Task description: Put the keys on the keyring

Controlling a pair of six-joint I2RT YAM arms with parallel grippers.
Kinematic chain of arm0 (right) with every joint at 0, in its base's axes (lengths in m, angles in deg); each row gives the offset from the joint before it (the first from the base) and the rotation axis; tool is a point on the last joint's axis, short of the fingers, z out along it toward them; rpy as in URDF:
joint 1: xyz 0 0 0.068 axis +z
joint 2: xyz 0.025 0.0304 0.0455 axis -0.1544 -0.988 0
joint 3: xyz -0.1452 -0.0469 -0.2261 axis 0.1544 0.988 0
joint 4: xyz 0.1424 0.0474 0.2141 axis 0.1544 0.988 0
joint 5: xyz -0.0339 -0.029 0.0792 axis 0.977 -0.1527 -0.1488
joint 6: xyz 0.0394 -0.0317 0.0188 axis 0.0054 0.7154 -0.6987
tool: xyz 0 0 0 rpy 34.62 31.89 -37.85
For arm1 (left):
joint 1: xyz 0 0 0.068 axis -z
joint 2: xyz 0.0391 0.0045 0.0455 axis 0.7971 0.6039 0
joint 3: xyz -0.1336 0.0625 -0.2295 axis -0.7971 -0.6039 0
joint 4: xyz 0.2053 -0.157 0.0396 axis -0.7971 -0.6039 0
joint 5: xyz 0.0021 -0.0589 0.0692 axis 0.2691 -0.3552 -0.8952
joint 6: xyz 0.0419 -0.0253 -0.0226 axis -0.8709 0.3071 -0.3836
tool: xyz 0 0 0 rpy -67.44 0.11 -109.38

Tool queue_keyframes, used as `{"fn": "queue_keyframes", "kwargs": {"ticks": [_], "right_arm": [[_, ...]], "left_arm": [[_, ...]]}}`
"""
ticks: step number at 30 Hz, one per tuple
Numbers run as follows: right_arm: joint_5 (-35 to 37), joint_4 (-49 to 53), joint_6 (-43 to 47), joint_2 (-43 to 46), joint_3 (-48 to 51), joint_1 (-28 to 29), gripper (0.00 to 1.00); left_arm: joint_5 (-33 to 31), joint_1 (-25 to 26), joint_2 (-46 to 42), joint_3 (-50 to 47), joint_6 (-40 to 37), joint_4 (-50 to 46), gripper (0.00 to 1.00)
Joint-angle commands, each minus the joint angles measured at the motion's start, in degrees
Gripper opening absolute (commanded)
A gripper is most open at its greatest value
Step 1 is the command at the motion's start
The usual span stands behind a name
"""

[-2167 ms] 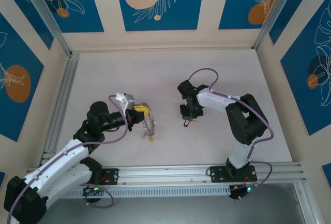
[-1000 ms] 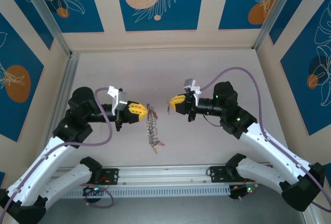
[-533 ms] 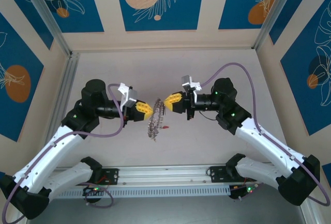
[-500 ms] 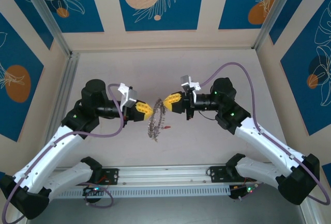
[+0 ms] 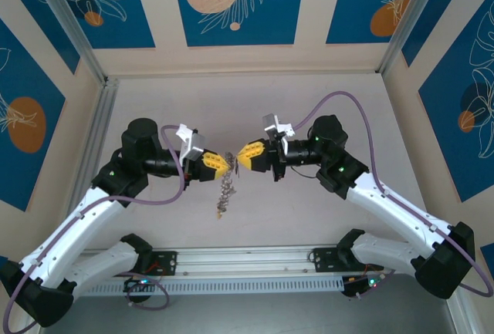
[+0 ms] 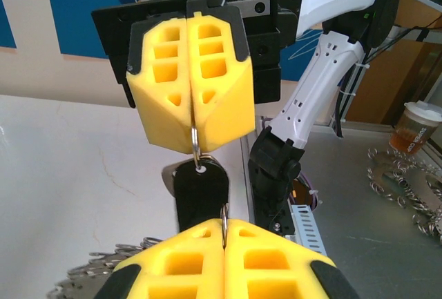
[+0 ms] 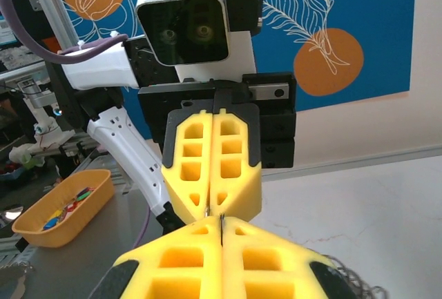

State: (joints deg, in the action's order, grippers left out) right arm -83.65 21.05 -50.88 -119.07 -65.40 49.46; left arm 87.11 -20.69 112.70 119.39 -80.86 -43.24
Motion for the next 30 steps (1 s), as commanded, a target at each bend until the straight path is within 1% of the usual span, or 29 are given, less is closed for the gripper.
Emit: {"fn": "queue_keyframes", "kwargs": {"ticks": [1,30], "right_arm": [[-0.66,0.33,0.10,-0.07,-1.86,1.08,0.00],[-1.02,0.70,1.56,-1.91,-2.02,2.84,0.00]], "left_arm": [[0.89,0.37,-0.33,0.92,-1.84,1.95,0.00],[2.55,0.38,-0.52,0.54,-0.17,4.15,0.00]]}}
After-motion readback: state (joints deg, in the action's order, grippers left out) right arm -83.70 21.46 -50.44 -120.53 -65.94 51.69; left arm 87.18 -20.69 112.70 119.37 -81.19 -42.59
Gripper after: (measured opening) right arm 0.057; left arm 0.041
